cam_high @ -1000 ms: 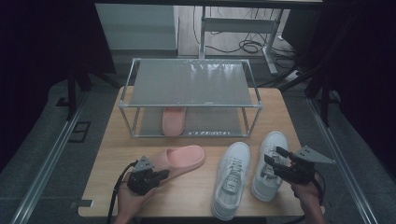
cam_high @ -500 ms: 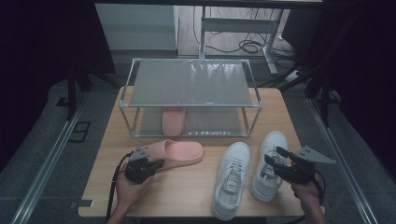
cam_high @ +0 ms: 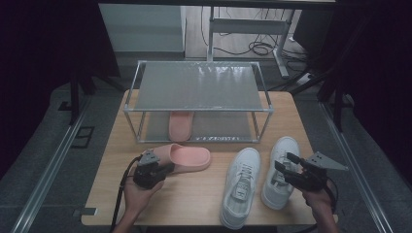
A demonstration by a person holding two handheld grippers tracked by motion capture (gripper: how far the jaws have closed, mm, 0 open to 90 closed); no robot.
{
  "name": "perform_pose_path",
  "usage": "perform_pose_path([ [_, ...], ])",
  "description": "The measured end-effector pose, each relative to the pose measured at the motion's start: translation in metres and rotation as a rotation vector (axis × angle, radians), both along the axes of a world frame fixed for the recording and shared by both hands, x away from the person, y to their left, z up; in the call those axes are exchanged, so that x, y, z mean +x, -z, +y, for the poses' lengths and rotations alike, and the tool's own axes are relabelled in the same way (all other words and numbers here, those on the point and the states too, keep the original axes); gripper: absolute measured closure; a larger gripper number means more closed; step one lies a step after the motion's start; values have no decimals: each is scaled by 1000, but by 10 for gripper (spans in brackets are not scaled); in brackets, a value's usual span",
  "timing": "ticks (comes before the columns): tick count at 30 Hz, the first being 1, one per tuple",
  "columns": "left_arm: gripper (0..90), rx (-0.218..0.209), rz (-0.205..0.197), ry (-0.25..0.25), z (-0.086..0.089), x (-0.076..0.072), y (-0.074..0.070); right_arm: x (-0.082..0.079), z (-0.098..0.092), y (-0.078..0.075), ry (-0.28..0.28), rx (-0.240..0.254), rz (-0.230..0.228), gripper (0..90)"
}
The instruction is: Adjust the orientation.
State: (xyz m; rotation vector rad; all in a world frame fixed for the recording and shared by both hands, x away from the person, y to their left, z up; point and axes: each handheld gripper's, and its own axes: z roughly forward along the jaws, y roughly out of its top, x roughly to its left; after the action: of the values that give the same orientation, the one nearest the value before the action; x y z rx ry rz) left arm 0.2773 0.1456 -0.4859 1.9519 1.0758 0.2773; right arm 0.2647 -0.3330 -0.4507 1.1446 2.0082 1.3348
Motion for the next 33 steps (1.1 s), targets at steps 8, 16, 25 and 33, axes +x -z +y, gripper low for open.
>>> perform_pose_path([
  [8,900,14,6,3,-25,21,-4,0,-3,0,7,4,0,376],
  [16,900,55,27,-26,-35,30,7,-1,-3,-1,5,3,-4,376],
  [25,900,88,46,-43,-32,29,14,1,-2,2,3,1,4,376],
  [33,900,80,53,-46,-29,27,17,1,-3,1,4,5,2,376],
])
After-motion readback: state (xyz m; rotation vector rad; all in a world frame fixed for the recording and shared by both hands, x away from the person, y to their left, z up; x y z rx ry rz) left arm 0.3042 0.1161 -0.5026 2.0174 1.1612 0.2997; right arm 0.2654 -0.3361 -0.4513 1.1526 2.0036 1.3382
